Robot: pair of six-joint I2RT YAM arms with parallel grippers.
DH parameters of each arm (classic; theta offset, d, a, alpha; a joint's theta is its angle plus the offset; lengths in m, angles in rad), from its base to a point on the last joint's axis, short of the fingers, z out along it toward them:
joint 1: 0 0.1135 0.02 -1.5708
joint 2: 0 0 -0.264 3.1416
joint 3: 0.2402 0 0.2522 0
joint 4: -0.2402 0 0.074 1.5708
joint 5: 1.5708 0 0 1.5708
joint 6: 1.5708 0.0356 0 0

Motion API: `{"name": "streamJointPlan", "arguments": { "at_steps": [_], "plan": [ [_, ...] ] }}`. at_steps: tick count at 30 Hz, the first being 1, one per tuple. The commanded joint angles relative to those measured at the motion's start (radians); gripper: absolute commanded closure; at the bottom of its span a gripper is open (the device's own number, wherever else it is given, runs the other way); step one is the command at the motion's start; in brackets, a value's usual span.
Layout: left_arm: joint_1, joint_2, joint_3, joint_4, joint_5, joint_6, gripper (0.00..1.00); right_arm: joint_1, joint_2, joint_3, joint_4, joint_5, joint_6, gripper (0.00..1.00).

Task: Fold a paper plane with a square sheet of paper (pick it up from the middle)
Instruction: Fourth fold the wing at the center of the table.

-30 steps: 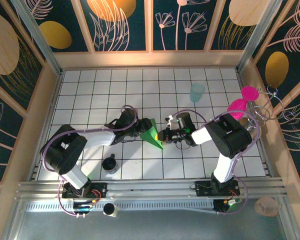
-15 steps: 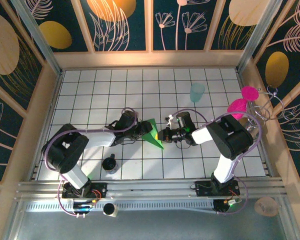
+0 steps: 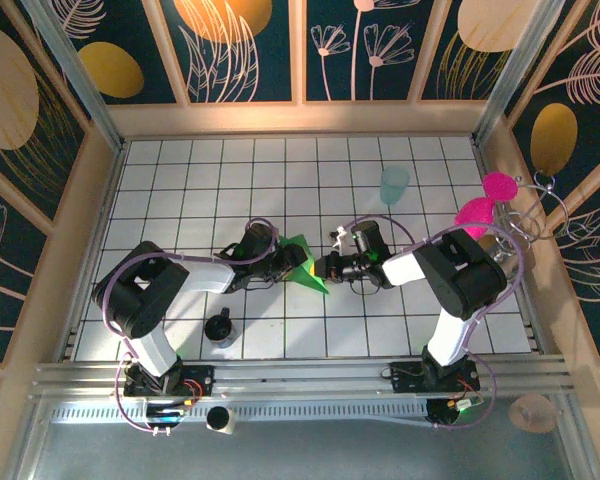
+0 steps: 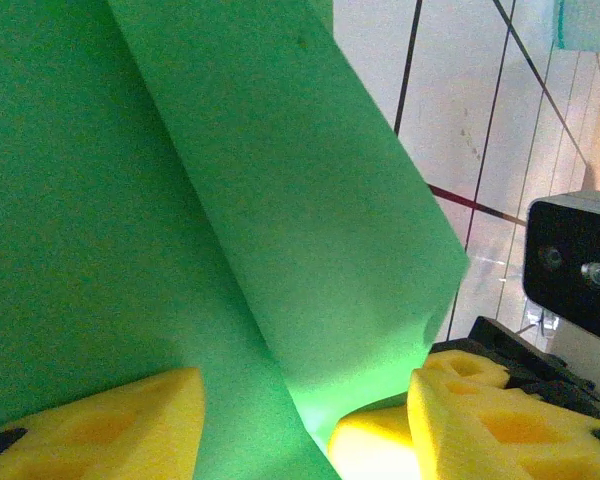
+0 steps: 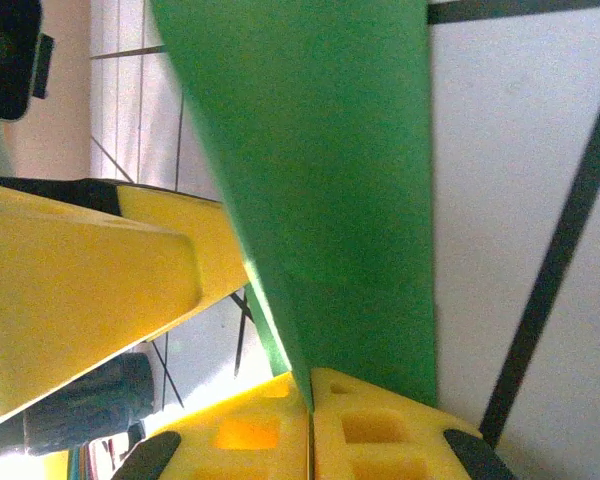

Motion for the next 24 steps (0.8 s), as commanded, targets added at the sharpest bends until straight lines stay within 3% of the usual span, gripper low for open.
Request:
{"name": "streamJointPlan", "arguments": {
  "at_steps": [1,24],
  "plan": [
    [-0.002,0.022,-0.015,0.004,-0.005,-0.025,0.44,0.01,-0.033,0.008,-0.03,0.022,0.005,0.9],
    [-0.001,-0.033,0.072,-0.129,-0.07,0.071,0.43,0.003,0.029,-0.041,0.082,-0.027,0.088,0.93]
  ]
}}
